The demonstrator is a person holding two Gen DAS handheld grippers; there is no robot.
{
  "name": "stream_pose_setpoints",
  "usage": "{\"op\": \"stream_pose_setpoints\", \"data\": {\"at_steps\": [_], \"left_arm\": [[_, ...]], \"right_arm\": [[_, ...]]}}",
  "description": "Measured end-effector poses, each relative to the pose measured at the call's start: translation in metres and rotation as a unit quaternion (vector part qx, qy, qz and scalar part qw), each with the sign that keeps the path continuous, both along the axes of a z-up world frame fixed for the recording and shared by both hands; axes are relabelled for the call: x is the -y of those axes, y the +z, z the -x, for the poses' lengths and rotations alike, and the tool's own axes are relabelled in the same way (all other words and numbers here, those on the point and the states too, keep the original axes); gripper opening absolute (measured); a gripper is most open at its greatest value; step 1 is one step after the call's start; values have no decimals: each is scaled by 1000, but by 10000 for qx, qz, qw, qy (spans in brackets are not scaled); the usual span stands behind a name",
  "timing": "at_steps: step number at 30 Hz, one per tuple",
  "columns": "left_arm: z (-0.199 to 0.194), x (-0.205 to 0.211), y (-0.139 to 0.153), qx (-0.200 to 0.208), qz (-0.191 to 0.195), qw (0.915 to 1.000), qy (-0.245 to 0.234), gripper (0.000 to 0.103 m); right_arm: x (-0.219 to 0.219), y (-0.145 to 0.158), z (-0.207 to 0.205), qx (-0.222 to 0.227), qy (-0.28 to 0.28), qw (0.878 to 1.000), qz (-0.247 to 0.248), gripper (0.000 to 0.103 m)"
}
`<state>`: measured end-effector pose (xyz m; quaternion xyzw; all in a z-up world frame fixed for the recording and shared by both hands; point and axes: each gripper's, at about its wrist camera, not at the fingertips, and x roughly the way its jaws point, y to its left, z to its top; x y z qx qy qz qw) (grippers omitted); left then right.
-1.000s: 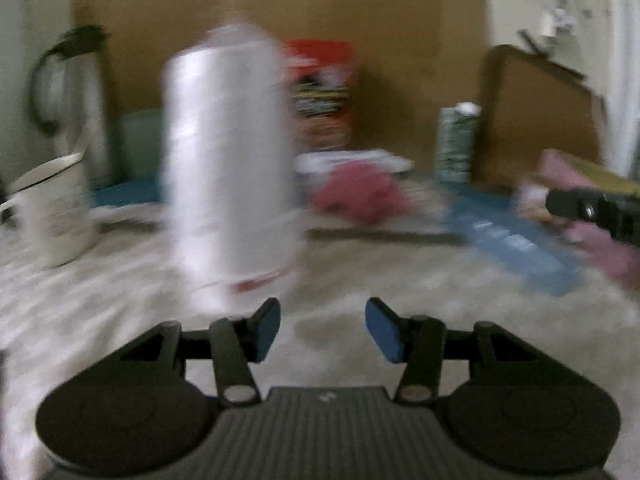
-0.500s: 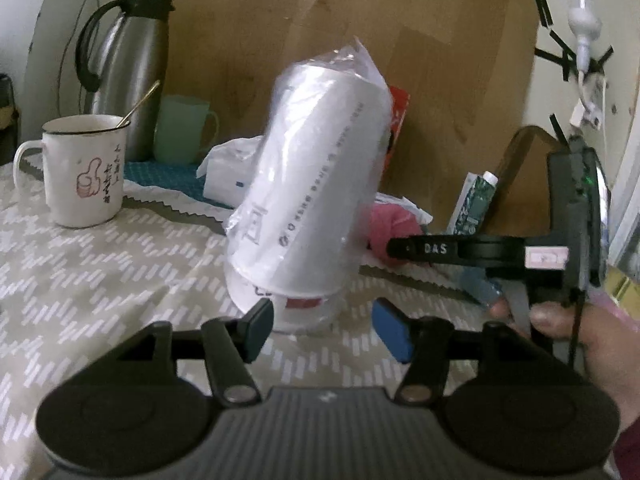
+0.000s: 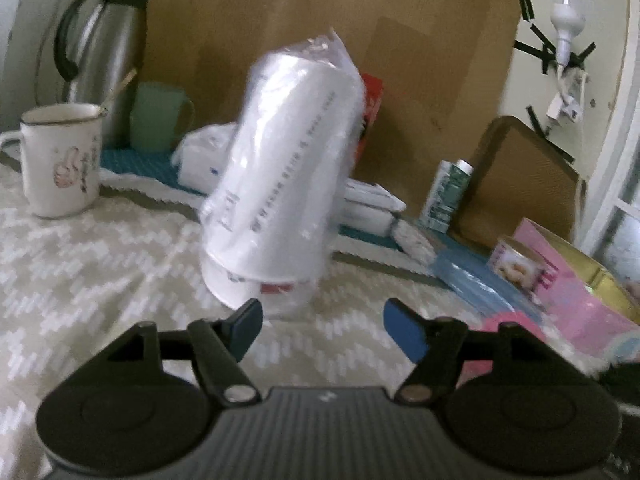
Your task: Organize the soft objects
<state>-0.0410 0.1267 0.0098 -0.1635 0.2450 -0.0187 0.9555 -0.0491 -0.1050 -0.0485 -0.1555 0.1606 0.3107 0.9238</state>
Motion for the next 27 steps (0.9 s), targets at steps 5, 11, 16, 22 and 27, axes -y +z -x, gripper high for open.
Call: {"op": "stream_pose_setpoints", "data": {"at_steps": [5,11,16,22,27], "left_arm": [[11,29,6,-114,811,9932,-831,72],[14,103,12,-282,363,9815,-1860,77],[0,136,1,-627,366,9723,-2223,47],[-9,164,21,-465,214,9662,-2526,44],[-26,212,58,32,-93,9562,-2925,44]], "right_arm": [[49,-6,17,-70,-223,9996,-183,8],[62,-15,19,-204,-245,9983,-488,8],[67,-21,19,-275,-275,9968,-697,8],[81,-22,29,-175,-579,9926,-1057,8],[113,-5,32,387,-1083,9829,-1438,8]]}}
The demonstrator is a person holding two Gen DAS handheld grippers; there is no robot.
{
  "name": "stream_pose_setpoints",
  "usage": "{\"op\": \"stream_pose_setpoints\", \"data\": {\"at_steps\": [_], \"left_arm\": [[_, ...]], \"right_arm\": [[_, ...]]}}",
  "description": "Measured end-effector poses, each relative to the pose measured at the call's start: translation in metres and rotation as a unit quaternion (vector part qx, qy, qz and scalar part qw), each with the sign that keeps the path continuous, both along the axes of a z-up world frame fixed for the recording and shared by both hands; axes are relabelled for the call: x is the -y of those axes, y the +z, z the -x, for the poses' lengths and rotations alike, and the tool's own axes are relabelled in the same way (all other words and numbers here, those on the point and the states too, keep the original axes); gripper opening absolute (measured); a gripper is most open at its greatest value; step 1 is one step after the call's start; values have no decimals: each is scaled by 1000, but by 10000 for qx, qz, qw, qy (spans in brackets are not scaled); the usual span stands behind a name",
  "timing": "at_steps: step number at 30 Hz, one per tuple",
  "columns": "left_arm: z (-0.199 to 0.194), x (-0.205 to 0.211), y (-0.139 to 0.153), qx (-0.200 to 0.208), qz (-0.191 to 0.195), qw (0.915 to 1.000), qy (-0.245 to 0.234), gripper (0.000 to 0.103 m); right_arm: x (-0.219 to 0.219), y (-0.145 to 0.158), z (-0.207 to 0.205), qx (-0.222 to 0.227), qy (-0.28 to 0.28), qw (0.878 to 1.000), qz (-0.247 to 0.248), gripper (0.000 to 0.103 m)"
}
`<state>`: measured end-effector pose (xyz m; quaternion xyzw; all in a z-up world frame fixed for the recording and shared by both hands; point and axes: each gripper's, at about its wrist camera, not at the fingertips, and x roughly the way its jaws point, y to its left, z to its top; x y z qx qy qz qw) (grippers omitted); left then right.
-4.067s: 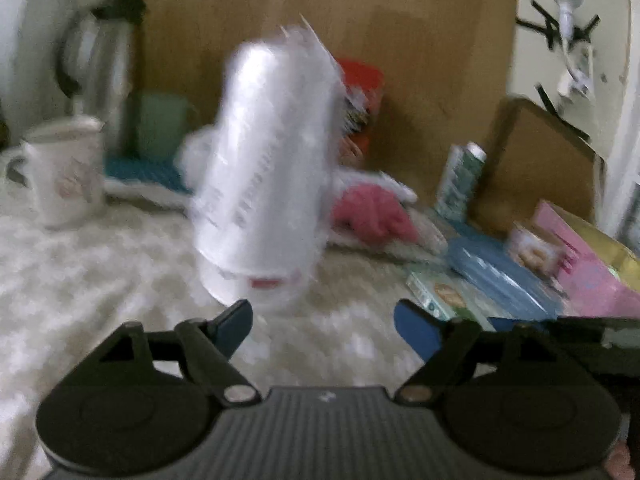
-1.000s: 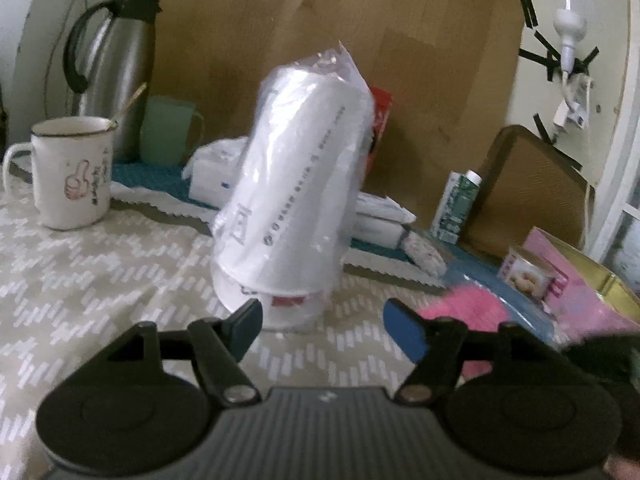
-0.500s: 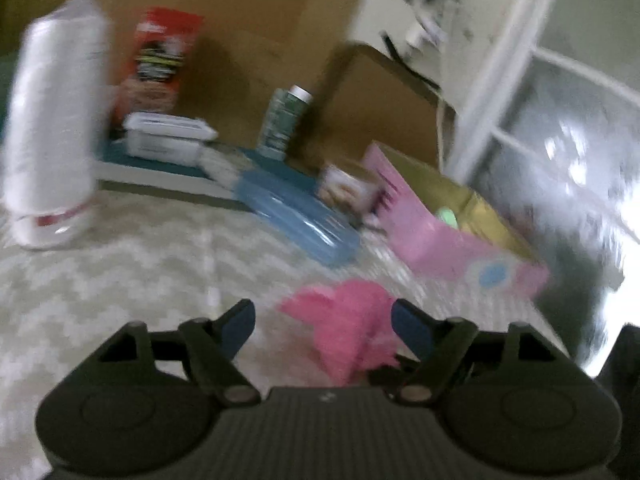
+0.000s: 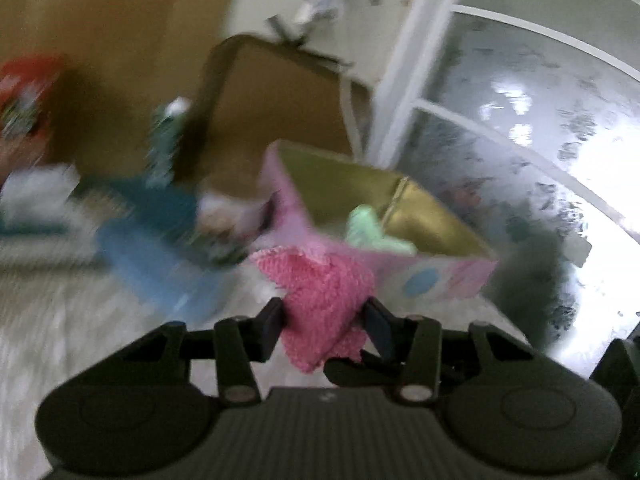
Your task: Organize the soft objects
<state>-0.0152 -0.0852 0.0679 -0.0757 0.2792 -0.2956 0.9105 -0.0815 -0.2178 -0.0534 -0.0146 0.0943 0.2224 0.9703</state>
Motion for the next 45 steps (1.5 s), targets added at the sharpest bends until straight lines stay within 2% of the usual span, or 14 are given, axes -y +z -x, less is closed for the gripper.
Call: {"op": "stream_pose_setpoints", "data": {"at_steps": [5,9,13,14,16,18,21,24,28,32,35,39,42,45], "left_arm": [[-34,61,24,486,-183,9979,-375,44],[-63,96,27,455,-182,9976,-483,44],[-87,125,20,444,-397,9972,-459,44],[-92,131,18,439,-461,9971,-428,45],[-104,140,13,410,-676,9965,-251,56],[-109,140,9,382,-826,9958,13,62],[-102,121,8,353,-671,9971,56,65],[-82,94,8,542,-675,9960,204,66],[-60,43,-1,496,-688,9951,510,66],[-41,-20,-17,445,-1030,9869,1159,71],[-31,-75,-30,334,-1285,9754,1762,71],[-23,-135,-48,297,-1616,9516,2595,71],[-17,-163,-57,214,-1355,9517,2748,71],[-10,-171,-55,395,-1006,9548,2768,73]], "right_arm": [[44,22,-15,405,-706,9962,-298,8],[73,31,-42,456,-1165,9908,-512,8],[94,31,-73,330,-1538,9854,-644,8],[96,30,-78,299,-1623,9842,-643,8],[96,29,-95,222,-1813,9815,-570,8],[94,27,-107,167,-2109,9762,-478,14],[103,23,-115,57,-2446,9680,-561,30],[112,22,-105,172,-2464,9656,-811,32],[110,22,-89,253,-2461,9648,-897,32],[95,30,-80,389,-2251,9698,-858,32],[73,40,-73,502,-1926,9771,-759,32],[30,53,-71,466,-1182,9903,-563,33],[-9,58,-83,165,-513,9974,-483,42],[-54,65,-112,-368,58,9977,-561,44]]}}
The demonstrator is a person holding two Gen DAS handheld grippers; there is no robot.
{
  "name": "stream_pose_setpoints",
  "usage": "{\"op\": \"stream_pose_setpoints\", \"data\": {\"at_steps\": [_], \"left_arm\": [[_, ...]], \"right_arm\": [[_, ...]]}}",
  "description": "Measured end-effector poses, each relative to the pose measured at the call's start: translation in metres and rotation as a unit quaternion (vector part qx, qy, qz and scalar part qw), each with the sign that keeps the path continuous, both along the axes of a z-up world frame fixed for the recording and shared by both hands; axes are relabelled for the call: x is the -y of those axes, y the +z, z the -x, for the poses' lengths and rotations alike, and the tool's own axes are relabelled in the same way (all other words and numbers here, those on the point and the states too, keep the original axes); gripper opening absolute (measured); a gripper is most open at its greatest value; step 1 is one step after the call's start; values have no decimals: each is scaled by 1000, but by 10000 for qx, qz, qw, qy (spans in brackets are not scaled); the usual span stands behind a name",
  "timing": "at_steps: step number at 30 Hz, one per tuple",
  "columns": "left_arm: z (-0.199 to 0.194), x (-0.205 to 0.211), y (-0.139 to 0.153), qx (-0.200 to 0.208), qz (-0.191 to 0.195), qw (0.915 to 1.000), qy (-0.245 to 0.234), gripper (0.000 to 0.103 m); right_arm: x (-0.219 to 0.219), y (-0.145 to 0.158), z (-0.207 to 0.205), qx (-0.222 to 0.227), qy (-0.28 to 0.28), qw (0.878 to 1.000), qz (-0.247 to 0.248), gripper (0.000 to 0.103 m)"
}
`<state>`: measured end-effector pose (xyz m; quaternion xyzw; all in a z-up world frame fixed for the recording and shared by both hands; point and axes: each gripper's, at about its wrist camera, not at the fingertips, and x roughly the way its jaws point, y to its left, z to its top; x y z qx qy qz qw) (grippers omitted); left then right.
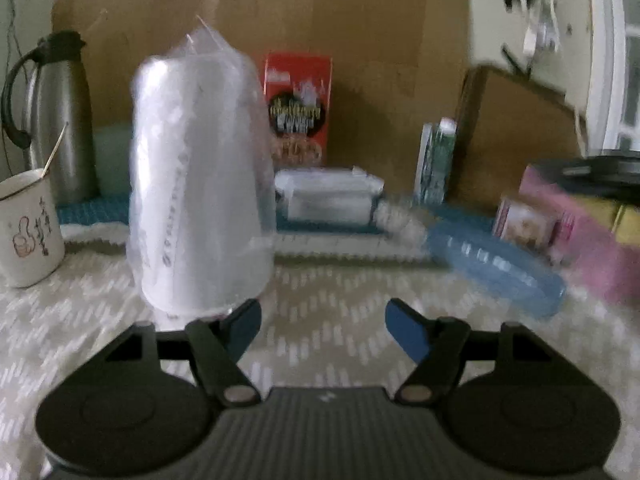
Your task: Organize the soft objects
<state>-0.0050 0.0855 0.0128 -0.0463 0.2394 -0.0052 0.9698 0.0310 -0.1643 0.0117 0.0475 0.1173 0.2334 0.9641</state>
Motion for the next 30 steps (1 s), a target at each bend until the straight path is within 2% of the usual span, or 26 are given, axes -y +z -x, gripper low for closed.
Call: {"op": "stream_pose_setpoints", "data": {"at_steps": [5,9,13,14,15,17,23,30], "left_arm": [[2,4,1,124,-10,9999,-48,75],[4,1,-1,95,176,9998,-28,75],[6,2,0,101,240,9997,-30,75],[6,1,0,99,254,9996,-33,75],[6,1,0,99,272,9996,-38,75],[6,0,0,94,301,9995,-38,75],[6,1,0,96,311,9995,-6,75],[9,-8,3,148,579,9982,28,76]], "right_arm": [[-60,6,-76,-782,350,9962,-138,43],[-90,2,-136,-1264,81,9918,-165,41],[-106,-8,-181,-1891,149,9818,-141,39],[-108,-11,-187,-2025,158,9790,-153,34],[-107,-13,-191,-2152,229,9759,-292,24],[-101,-11,-191,-2334,382,9699,-579,3],[-94,-2,-151,-2249,577,9713,-516,2],[-55,-5,-51,-1913,900,9764,-434,2]]}}
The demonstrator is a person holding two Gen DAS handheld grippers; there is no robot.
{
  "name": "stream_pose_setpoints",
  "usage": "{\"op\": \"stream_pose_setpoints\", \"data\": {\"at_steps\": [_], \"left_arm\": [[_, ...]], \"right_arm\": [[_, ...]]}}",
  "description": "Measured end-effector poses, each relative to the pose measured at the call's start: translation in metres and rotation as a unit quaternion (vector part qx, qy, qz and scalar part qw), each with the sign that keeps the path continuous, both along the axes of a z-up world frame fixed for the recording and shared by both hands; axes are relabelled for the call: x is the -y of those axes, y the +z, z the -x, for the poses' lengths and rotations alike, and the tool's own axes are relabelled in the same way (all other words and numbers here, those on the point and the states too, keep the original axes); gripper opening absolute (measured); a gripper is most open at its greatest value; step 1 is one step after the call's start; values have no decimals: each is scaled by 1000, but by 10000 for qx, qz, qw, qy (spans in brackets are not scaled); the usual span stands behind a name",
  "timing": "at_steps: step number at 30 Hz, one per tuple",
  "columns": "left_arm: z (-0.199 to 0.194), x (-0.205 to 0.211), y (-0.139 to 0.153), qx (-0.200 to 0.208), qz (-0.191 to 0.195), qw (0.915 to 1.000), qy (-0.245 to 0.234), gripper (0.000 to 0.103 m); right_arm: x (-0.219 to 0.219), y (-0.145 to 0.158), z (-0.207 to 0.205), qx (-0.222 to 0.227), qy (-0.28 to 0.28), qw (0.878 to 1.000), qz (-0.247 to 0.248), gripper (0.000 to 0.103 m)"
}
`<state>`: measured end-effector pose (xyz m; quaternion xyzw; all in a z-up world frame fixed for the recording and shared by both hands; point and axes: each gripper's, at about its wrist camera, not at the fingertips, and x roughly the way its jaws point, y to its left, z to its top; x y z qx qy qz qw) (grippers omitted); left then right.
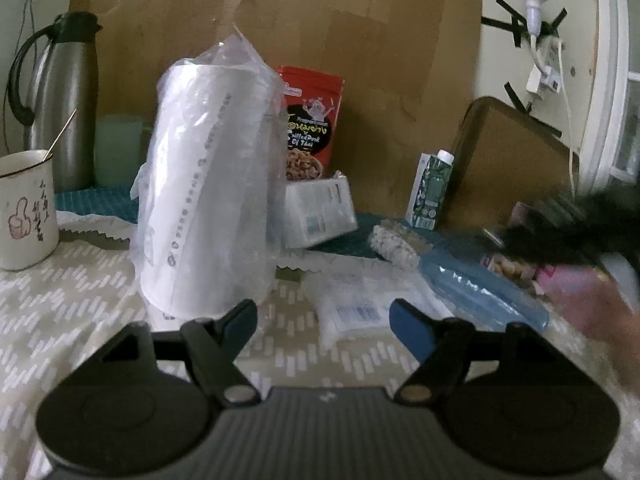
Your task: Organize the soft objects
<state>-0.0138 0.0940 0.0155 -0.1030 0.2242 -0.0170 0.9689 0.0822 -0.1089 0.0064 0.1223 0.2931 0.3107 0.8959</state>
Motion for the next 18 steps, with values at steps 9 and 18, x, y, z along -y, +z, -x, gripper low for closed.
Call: {"op": "stream_pose_setpoints", "data": {"at_steps": [9,18], "left_arm": [[1,6,2,47,-89,9997,-206,82],[15,-8,0,93,122,9995,292,82]], "right_arm": [[61,-37,107,400,-217,9978,474,3],[-12,-32,82,1907,468,9654,1718,46]]}}
